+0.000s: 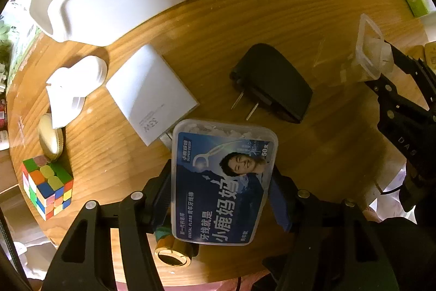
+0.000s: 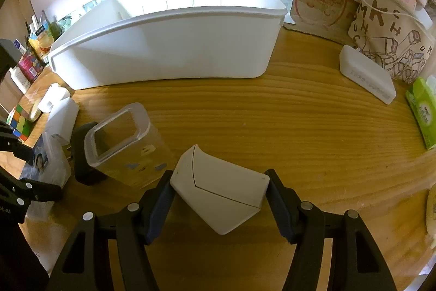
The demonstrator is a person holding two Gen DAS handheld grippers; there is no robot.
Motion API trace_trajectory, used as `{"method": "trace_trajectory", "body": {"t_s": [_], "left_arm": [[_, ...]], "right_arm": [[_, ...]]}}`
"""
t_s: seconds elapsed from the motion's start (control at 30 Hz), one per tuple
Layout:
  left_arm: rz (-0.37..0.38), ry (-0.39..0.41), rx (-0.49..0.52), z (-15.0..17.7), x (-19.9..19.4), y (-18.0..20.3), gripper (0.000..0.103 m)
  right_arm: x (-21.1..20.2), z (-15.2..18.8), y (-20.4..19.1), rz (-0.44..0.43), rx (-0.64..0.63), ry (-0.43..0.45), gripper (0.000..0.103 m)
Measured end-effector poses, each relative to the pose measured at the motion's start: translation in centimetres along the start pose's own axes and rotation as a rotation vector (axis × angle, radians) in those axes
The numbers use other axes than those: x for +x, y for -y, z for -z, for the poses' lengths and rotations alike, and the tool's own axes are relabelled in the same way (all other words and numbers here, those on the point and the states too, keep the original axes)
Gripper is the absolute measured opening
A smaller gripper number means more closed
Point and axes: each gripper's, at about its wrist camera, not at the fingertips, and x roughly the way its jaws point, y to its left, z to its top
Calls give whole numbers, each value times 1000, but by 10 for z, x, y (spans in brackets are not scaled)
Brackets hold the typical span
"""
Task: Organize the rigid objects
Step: 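Carry the blue floss box and beige paper box over the white bin with both tools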
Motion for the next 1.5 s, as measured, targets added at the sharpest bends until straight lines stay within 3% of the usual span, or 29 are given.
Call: {"method": "trace_trajectory", "body": {"t_s": [0.57,0.93,1.5], "left_arm": [[-14,116,17,23,-50,-10,66],[-27,223,26,46,-93,-9,66],[-55,379,-6,32,-159,-23,66]], "right_arm": [[-38,-1,-13,33,12,69,66],[-65,-19,-20,34,-7,137,66],[-90,-63,-31,15,-77,241,66]]}}
